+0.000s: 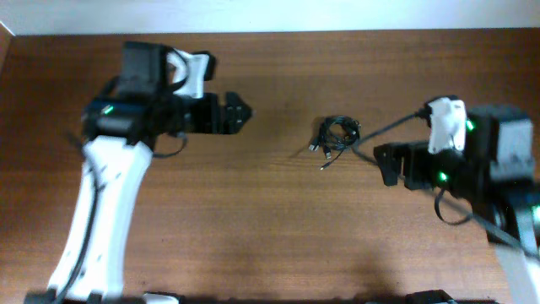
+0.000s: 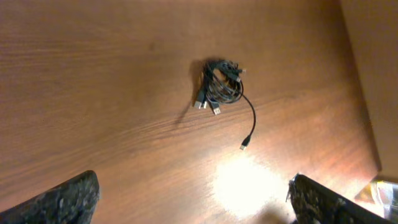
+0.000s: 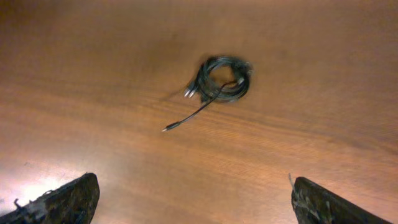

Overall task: Untangle cables
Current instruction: 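Move both grippers forward toward the black cable bundle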

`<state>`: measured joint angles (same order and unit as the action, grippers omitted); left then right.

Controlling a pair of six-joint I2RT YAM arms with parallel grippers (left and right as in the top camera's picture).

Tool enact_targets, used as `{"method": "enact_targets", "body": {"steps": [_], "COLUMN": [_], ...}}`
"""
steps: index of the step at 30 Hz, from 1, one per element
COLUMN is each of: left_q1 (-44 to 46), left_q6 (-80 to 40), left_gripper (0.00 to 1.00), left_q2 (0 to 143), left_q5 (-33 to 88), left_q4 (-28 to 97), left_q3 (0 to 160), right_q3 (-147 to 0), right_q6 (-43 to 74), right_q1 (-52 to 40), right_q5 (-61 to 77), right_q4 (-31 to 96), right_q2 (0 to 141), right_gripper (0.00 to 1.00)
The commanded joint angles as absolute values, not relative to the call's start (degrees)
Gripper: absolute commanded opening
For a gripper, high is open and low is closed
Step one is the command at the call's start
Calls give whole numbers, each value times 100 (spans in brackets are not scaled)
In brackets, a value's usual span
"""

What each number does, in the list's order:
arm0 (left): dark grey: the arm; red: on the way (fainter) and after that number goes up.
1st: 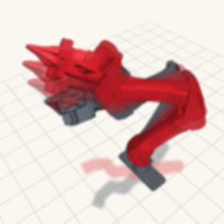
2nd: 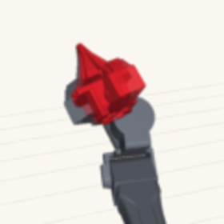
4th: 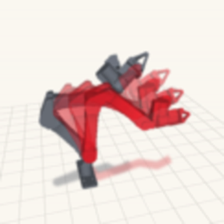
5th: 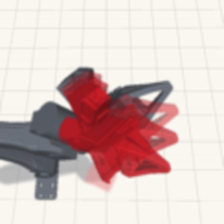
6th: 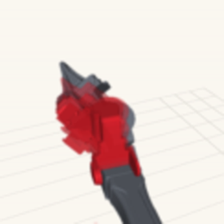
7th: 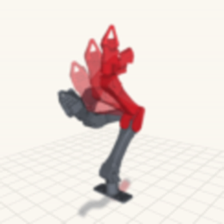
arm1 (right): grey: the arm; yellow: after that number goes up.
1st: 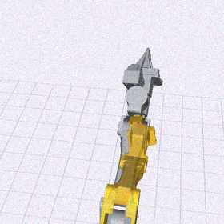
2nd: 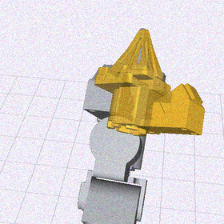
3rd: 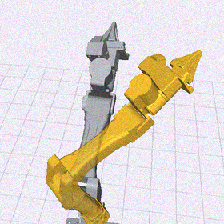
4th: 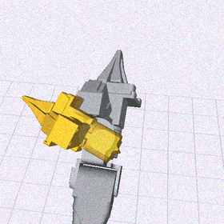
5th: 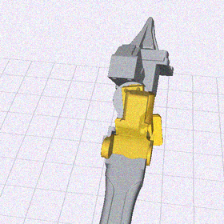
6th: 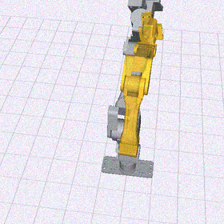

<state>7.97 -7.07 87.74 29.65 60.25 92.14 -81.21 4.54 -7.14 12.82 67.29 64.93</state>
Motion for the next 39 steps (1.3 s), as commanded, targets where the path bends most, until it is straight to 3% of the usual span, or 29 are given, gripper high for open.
{"method": "enact_targets", "body": {"steps": [1, 2, 3, 4, 5, 6, 8, 12, 20, 23, 26, 28, 30, 34, 36, 38, 39], "left_q1": [1367, 1496, 1636, 1732, 1900, 1975, 2196, 2622, 3468, 3603, 3640, 3645, 3642, 3391, 3282, 3273, 3291], "left_q6": [-679, -681, -681, -685, -1024, -1247, -1809, -2429, -2956, -2947, -2655, -2108, -1385, -508, -711, -996, -1094], "left_gripper": [100, 84, 47, 42, 40, 39, 49, 57, 56, 45, 22, 17, 0, 0, 7, 47, 59], "left_q2": [9382, 9537, 9708, 9841, 10082, 10195, 10571, 11281, 12453, 12702, 12757, 12757, 12755, 12580, 12573, 12573, 12573], "left_q5": [3221, 3221, 3212, 3201, 2952, 2744, 2383, 1986, 858, 786, 768, 768, 812, 1444, 1728, 1852, 1852], "left_q4": [5437, 5201, 4939, 4729, 4497, 4427, 4195, 3404, 2075, 1857, 1896, 1964, 2126, 2939, 3301, 3684, 3883], "left_q3": [9306, 9306, 9306, 9306, 9306, 9306, 9306, 9306, 9306, 9306, 9306, 9306, 9306, 9452, 9710, 9874, 9922], "right_q3": [-8440, -8440, -8440, -8440, -8440, -8440, -8438, -8431, -8429, -8429, -8429, -8429, -8429, -8429, -8427, -8418, -8416], "right_q6": [458, 338, 338, 340, 340, 342, 392, 602, 644, 644, 644, 644, 644, 644, 644, 642, 642], "right_q1": [-408, -226, -36, 115, 346, 449, 733, 982, 982, 982, 982, 982, 982, 982, 976, 978, 978], "right_q5": [1734, 1739, 1789, 1900, 2123, 2167, 2167, 2191, 2250, 2250, 2250, 2250, 2250, 2250, 2250, 2248, 2226], "right_q4": [6982, 7022, 7019, 6993, 6941, 6932, 6967, 7011, 6963, 6965, 6973, 6978, 6993, 7037, 7091, 7175, 7214], "right_q2": [7310, 7516, 7693, 7797, 7907, 7944, 8075, 8482, 9334, 9349, 9349, 9349, 9349, 9349, 9349, 9349, 9349], "right_gripper": [98, 98, 99, 97, 89, 89, 90, 91, 97, 99, 99, 99, 99, 99, 99, 99, 99]}}
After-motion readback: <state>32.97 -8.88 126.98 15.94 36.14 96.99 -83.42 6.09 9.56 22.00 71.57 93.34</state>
